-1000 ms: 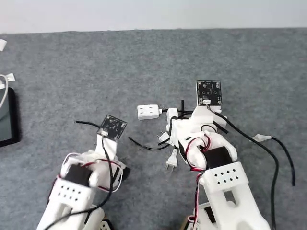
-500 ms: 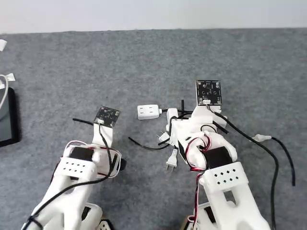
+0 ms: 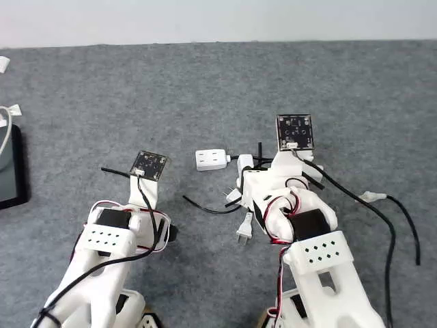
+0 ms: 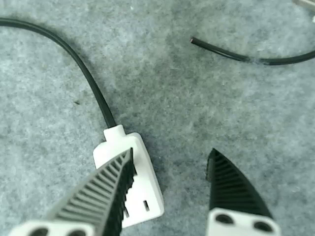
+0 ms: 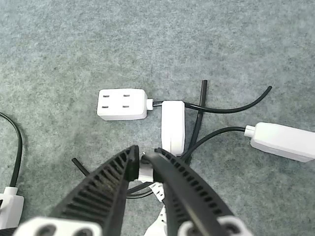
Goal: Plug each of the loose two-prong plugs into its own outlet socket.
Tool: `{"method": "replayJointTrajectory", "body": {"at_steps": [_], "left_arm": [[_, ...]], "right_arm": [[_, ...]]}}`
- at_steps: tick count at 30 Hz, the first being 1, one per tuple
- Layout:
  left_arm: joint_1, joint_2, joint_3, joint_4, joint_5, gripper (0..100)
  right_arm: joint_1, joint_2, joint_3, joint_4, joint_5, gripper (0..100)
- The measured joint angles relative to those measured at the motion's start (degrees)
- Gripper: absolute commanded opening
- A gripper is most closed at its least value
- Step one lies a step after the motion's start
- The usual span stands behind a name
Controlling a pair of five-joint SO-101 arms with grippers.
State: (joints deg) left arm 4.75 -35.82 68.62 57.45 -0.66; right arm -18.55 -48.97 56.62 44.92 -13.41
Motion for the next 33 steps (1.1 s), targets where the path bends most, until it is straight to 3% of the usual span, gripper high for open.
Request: {"method": "replayJointTrajectory", "body": {"at_steps": [10, 24, 33], "left_arm": [[-1.8, -10.8, 0.6, 4.2, -2.4, 21], [-1.9, -11.8, 6.8, 3.6, -2.8, 20], [-1.8, -11.7, 6.8, 3.3, -2.5, 11]], "right_arm": [[-1.0, 0.0, 0.0, 0.0, 0.5, 0.9], [-1.0, 0.0, 0.0, 0.0, 0.7, 0.9], [-1.0, 0.0, 0.0, 0.0, 0.7, 0.9]]}}
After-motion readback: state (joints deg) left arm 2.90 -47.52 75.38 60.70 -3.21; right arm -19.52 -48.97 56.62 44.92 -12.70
